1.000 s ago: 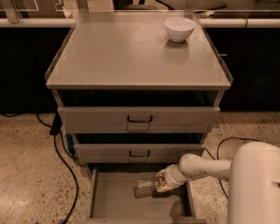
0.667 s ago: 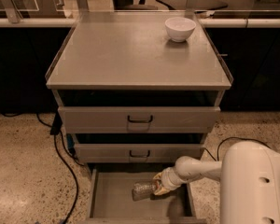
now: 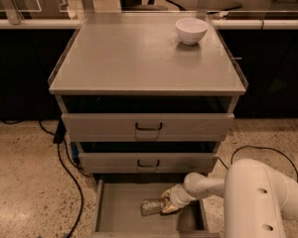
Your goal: Place water bottle into bottom drawer
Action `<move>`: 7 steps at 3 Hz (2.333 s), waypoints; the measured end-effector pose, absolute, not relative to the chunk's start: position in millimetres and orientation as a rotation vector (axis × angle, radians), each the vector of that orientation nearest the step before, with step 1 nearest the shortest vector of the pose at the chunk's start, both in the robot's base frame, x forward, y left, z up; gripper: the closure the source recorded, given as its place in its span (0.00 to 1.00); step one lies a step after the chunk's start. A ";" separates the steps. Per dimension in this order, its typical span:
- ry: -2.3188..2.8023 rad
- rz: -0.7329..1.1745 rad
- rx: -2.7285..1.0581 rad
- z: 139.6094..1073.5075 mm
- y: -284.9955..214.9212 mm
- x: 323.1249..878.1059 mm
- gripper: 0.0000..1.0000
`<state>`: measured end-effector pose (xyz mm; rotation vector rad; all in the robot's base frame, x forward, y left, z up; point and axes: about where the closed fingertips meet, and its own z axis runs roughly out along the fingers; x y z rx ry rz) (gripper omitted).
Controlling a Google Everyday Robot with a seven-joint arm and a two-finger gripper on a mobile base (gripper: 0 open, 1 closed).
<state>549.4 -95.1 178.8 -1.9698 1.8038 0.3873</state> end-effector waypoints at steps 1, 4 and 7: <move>1.824 0.394 -1.968 160.1 -90.8 549.0 1.00; 2.002 0.285 -1.907 111.9 -87.8 542.9 1.00; 2.003 0.285 -1.906 114.5 -87.8 542.8 0.53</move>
Offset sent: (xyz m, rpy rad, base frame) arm 0.0024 0.0098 -0.0447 -0.0598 0.0344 -0.0746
